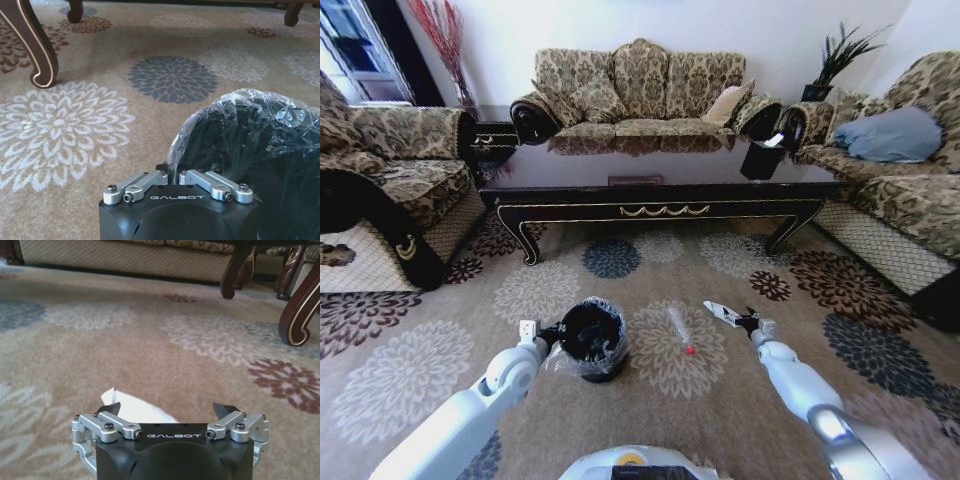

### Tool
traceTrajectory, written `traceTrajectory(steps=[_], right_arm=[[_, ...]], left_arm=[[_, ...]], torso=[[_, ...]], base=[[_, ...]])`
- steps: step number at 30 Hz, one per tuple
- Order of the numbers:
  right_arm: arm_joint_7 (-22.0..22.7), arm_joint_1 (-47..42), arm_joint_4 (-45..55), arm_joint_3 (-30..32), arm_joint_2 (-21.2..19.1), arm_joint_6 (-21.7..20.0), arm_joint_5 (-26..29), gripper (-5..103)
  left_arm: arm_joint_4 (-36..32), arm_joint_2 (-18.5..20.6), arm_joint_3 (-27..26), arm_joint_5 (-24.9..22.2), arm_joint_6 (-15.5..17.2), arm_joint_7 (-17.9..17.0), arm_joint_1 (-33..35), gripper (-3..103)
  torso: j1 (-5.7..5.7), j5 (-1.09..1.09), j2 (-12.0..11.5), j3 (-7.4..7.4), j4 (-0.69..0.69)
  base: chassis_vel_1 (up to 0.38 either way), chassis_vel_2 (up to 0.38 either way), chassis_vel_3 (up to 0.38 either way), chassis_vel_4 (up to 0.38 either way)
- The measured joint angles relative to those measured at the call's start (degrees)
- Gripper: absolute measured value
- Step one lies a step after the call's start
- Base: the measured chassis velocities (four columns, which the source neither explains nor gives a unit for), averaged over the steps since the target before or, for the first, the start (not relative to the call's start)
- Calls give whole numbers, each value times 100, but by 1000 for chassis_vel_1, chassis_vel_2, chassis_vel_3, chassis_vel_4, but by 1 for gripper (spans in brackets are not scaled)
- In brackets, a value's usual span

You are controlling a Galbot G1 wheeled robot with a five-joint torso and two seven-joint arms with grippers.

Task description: Move to the front of the table and pick up the trash from the floor, then place it into the trash bin.

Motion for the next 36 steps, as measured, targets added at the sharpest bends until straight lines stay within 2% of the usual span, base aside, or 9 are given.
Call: traceTrajectory(steps=[5, 7, 20, 21, 23, 25, 31, 34, 36], right_arm=[[-80, 154, -406, 24, 182, 54, -199, 100], [-168, 348, -863, 136, 378, 158, -508, 100], [-154, 620, -1182, 228, 559, 141, -919, 100], [-149, 643, -1210, 280, 580, 139, -1008, 103], [-133, 672, -1257, 335, 613, 134, -1152, 97], [-118, 683, -1278, 345, 621, 132, -1212, 97], [-41, 747, -1399, 418, 665, 127, -1364, 72], [-13, 791, -1451, 488, 706, 120, -1478, 56], [-6, 807, -1464, 495, 723, 118, -1493, 56]], left_arm=[[-42, 17, 8, -23, 24, -10, -3, 4], [-89, 20, 15, -31, 38, -28, -1, 4], [-148, -22, -40, -42, 42, -15, 9, 4], [-156, -26, -41, -42, 42, -11, 9, 4], [-171, -42, -41, -42, 42, -8, 10, 4], [-177, -47, -37, -42, 42, -7, 10, 4], [-231, -81, -32, -40, 42, -7, 10, 4], [-314, -91, -80, -55, 42, -6, 25, 4], [-334, -88, -84, -66, 42, -7, 25, 4]], torso=[[0, 1, 0, -1, 5], [0, 2, 0, 0, 3], [0, 0, 0, -1, 1], [0, 1, 0, 0, 1], [0, 1, 1, 0, 4], [0, 1, 1, 0, 4], [0, 1, 1, 0, 3], [0, 0, 1, 0, 3], [0, 1, 1, -1, 3]], base=[[0, 0, 0, 0], [0, 0, 0, 0], [0, 0, 0, 0], [0, 0, 0, 0], [0, 0, 0, 0], [0, 0, 0, 0], [0, 0, 0, 0], [0, 0, 0, 0], [0, 0, 0, 0]])
